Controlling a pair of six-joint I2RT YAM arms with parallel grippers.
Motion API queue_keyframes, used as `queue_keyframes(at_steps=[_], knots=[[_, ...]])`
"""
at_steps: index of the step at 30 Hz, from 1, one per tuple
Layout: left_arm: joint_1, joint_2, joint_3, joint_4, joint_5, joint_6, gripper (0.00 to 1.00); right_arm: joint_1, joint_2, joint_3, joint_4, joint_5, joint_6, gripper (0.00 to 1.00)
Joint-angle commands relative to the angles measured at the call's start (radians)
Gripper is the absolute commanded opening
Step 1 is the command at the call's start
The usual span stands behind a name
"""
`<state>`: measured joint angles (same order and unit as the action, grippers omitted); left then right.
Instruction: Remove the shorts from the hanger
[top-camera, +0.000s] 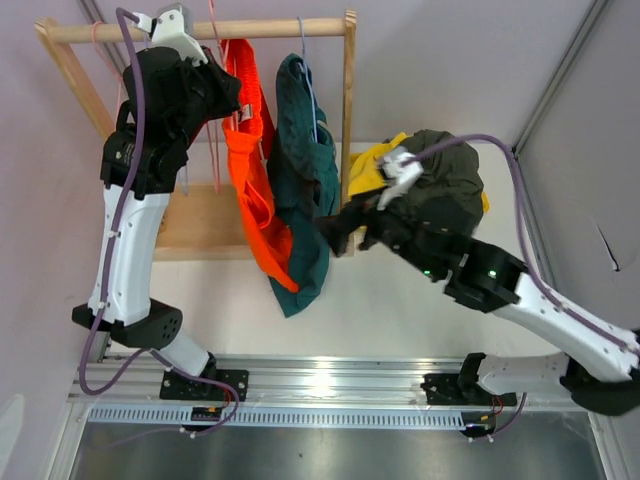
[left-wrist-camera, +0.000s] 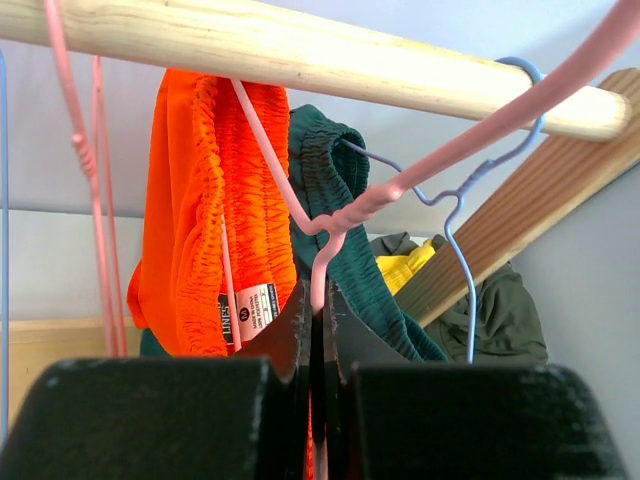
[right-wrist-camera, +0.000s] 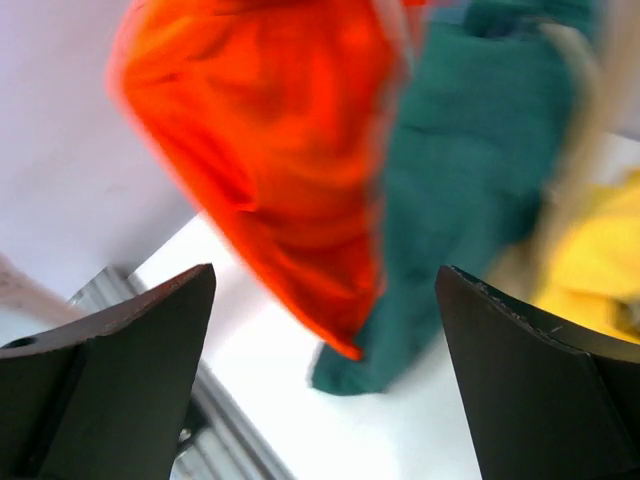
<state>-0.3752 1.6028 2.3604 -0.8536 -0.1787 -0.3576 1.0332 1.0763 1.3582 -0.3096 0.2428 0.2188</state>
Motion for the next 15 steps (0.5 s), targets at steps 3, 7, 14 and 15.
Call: queue_keyframes(at_steps=[3,7,14,15], knots=[[-0.008,-0.084,-0.055,0.093,0.027,0.005,0.0,0.195,0.249,0.277,0.033,0.141,-0.098,0.99],[-0.008,-0.103,-0.072,0.085,0.031,0.014,0.0,0.231,0.375,0.346,0.069,0.133,-0.085,0.99],[-0.008,-0.132,-0.078,0.068,0.047,0.019,0.0,0.231,0.548,0.415,0.136,0.133,-0.085,0.99],[-0.008,-0.133,-0.076,0.064,0.047,0.017,0.0,0.228,0.568,0.427,0.141,0.136,-0.085,1.0]])
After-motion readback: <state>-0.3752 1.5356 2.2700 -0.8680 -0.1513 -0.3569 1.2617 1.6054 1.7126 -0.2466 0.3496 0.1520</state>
